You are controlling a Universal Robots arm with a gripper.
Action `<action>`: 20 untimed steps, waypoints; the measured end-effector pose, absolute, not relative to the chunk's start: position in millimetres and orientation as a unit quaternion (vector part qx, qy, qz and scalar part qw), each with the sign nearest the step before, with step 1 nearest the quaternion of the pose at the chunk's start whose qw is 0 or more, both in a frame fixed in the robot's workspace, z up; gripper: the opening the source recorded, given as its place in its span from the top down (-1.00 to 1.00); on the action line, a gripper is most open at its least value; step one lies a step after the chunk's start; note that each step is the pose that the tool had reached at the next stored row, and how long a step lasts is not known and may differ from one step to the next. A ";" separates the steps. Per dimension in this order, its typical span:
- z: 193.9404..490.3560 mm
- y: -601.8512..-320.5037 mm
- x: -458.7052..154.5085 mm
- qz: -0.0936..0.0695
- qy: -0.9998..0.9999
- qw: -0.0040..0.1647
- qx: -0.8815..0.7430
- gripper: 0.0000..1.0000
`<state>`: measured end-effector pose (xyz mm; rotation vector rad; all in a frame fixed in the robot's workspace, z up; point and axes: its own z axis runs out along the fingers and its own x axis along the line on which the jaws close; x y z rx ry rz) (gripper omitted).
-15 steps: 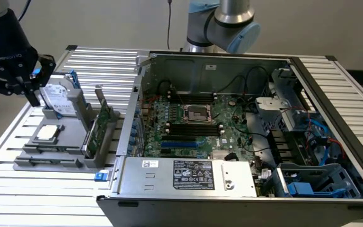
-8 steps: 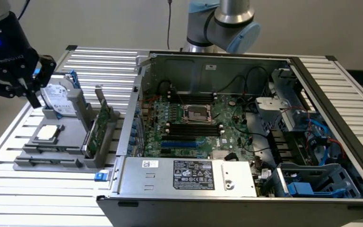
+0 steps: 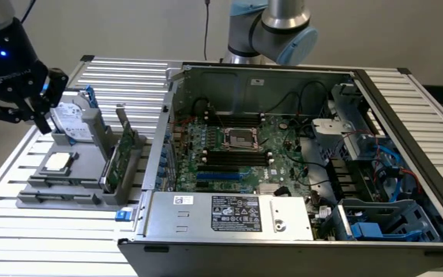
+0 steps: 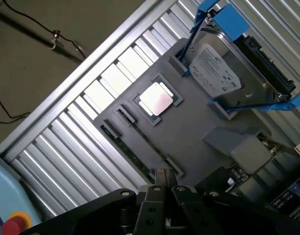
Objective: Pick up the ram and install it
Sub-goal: 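Pick up the ram and move it above insertion slot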
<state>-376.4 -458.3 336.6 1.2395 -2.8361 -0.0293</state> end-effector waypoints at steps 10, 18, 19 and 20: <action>330.9 -458.3 -376.4 -0.007 -0.876 0.024 0.482 0.79; 326.3 -458.3 -376.4 -0.005 -0.838 0.024 0.545 0.79; 325.8 -458.3 -376.4 -0.005 -0.833 0.024 0.552 0.79; 325.3 -458.3 -376.4 -0.005 -0.828 0.024 0.560 0.79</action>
